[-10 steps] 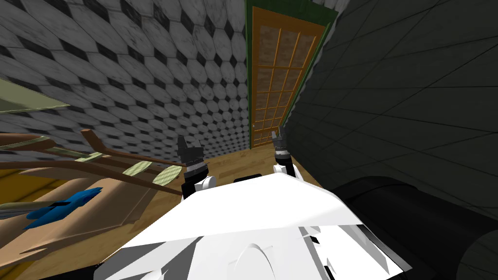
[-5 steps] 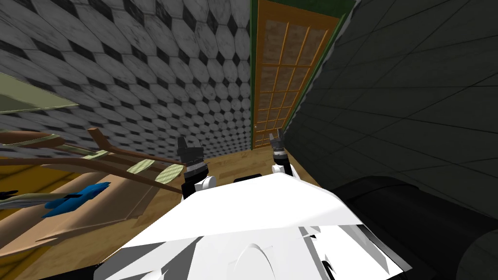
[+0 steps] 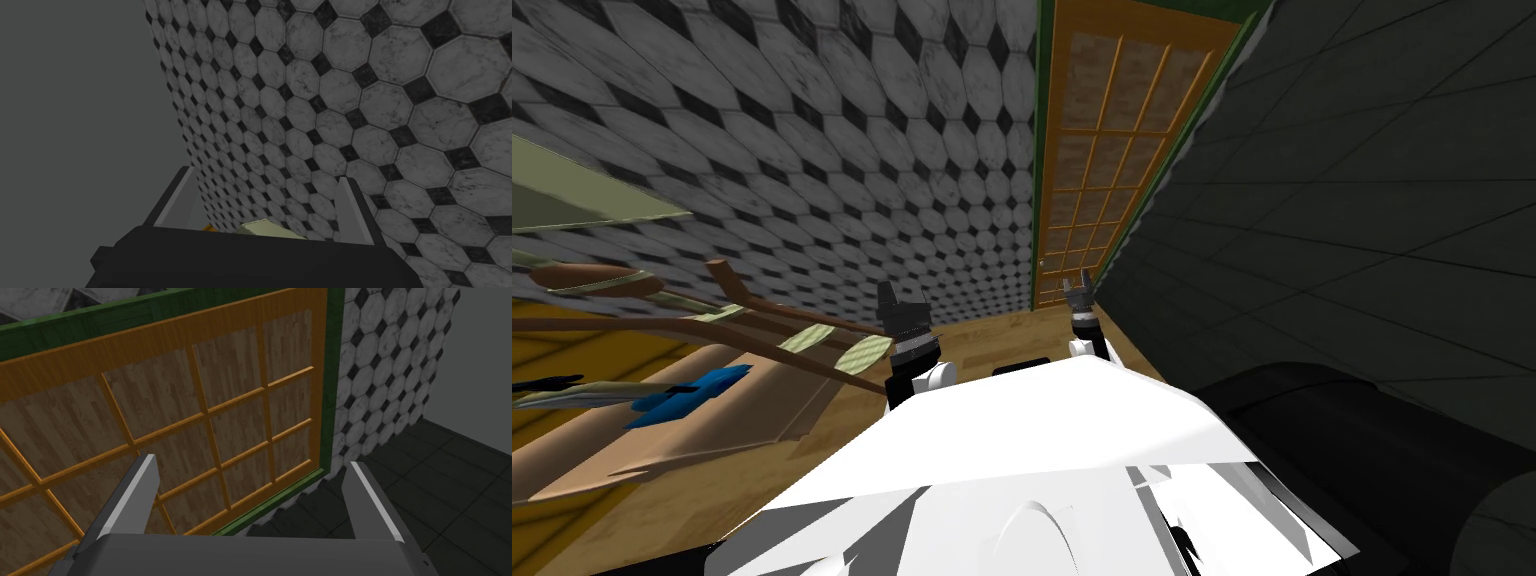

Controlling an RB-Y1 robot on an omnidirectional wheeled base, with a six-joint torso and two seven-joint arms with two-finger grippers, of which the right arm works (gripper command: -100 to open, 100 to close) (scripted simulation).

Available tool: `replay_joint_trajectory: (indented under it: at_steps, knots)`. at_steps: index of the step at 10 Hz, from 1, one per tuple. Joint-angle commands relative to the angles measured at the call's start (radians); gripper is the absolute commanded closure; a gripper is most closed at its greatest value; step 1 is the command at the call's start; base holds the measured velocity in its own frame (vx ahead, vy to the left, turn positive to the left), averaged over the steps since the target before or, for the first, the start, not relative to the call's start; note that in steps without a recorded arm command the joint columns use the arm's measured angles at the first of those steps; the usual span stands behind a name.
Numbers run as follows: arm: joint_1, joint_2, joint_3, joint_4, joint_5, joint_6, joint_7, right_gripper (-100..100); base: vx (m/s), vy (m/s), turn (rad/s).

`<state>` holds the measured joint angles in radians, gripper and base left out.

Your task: Pull the door open

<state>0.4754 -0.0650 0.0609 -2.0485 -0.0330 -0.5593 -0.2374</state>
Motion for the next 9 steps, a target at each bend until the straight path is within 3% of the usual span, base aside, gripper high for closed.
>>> replay_joint_trajectory:
  at_steps: [1,9]
  knots:
    - [-0.013,-0.002,0.007,0.042,-0.026,-0.014,-0.032,-100,0.081,-0.044,0.129]
    - [-0.082,-0.029,0.030,0.272,-0.184,-0.083,-0.221,-100,0.091,-0.057,0.121]
